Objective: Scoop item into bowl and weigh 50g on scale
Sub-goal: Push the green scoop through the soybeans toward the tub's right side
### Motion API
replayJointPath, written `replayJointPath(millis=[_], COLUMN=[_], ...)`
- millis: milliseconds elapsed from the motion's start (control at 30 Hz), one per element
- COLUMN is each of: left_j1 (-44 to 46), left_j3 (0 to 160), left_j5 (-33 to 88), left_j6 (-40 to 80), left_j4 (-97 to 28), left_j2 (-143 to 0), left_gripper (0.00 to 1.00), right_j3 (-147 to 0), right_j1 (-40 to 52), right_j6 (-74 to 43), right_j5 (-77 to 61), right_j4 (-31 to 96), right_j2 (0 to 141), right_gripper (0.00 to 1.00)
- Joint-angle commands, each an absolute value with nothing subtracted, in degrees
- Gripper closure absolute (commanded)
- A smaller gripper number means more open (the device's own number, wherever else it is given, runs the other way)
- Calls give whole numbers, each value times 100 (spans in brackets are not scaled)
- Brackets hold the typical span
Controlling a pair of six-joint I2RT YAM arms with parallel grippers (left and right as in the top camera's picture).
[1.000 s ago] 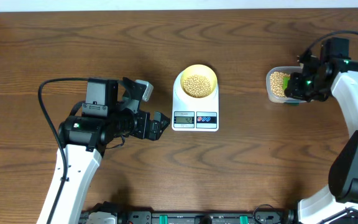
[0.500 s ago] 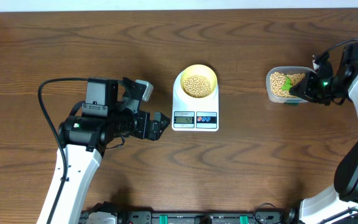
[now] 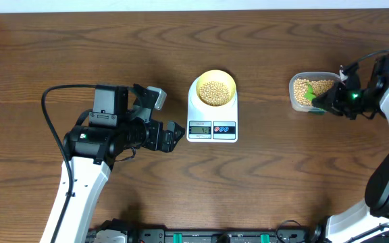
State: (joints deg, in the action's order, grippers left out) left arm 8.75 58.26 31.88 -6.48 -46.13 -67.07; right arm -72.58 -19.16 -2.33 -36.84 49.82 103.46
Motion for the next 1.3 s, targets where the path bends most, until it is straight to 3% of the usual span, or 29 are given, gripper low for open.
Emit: replayJointPath(millis=[0, 1267], left_j1=[886, 886], left_j3=[5837, 5837], left_j5=[3280, 3280], left_j6=[-749, -749], left_j4=[-4622, -4622], left_j2=[-6709, -6709], left_gripper=[2, 2], right_j3=[-7122, -7111], right_j1=[-2045, -3190], right_j6=[-298, -119], right_j5=[-3924, -5782], right_j4=[5011, 5207], right_j2=[10429, 10429], right_gripper=[99, 99])
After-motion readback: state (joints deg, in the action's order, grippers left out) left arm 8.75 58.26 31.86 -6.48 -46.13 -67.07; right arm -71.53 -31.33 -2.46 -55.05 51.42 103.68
